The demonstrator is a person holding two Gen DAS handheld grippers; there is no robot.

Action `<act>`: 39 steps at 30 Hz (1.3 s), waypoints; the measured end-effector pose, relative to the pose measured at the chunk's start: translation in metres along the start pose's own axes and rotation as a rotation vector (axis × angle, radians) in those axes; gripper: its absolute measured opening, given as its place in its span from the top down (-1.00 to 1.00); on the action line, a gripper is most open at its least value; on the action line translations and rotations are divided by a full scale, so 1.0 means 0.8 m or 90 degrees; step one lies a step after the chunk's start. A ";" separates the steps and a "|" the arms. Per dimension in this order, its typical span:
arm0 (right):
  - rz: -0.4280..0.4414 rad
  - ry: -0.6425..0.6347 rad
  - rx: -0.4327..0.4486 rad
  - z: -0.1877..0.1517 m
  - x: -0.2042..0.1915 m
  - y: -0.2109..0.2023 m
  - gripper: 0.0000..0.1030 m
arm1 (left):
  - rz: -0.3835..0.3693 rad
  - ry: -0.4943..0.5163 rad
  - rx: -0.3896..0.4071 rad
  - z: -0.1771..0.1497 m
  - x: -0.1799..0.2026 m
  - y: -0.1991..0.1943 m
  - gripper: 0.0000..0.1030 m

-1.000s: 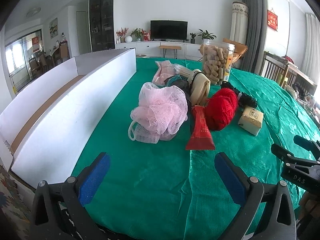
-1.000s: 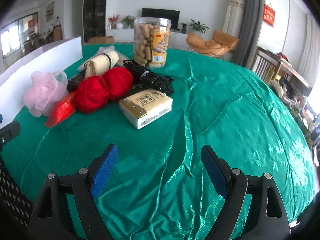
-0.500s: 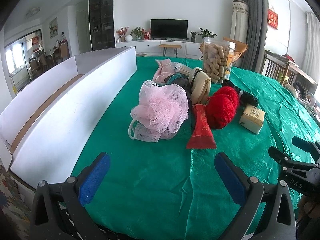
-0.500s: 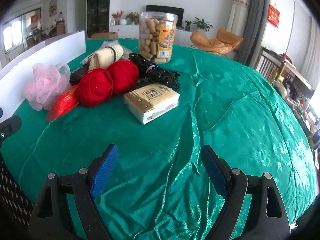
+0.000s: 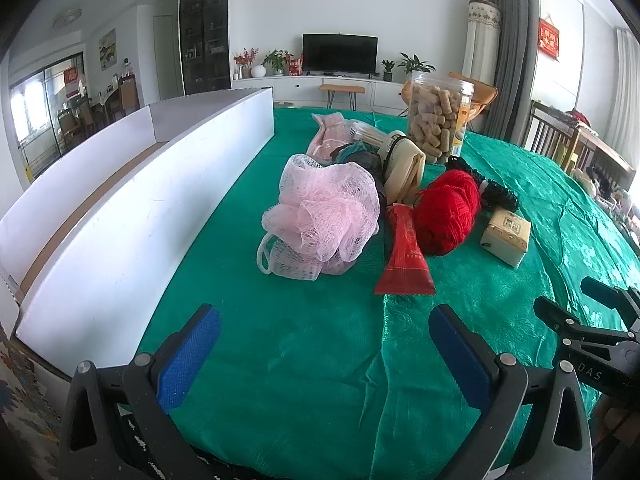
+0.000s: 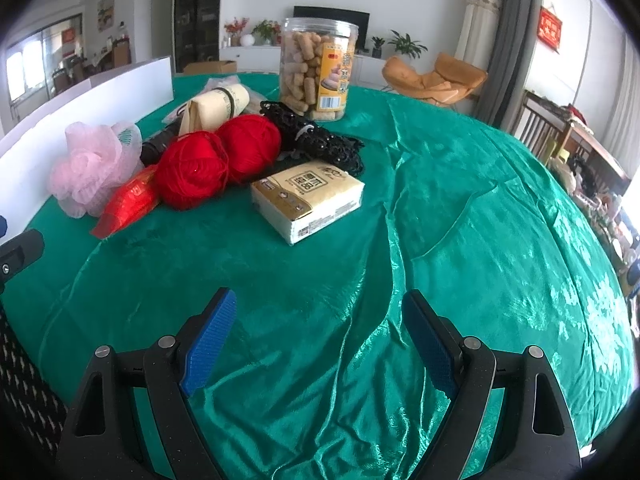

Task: Organize soft objects

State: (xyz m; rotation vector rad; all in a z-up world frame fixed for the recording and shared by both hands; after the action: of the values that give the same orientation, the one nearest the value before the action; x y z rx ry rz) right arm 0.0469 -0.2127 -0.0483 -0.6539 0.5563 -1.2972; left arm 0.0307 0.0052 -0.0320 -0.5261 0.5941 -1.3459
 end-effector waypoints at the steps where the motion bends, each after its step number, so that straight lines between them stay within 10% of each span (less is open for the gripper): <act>1: 0.000 0.000 -0.001 0.000 0.000 0.000 -0.68 | 0.001 0.001 -0.001 -0.001 0.000 0.000 -1.00; 39: 0.006 0.009 -0.029 -0.011 -0.001 0.011 -0.68 | -0.001 0.002 -0.017 -0.003 0.002 0.008 -1.00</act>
State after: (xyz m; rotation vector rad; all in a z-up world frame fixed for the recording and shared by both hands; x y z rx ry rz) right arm 0.0467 -0.2114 -0.0605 -0.6795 0.6007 -1.2848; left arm 0.0342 0.0045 -0.0381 -0.5461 0.6153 -1.3415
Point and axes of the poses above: each gripper's, at about its wrist camera, not at the fingertips, and y roughly the way its jaws point, x to its right, z to its top, the point moved 2 cm from there along y, roughly the way its jaws point, and after that the axes turned 11 degrees about z, right-handed, at the moved point
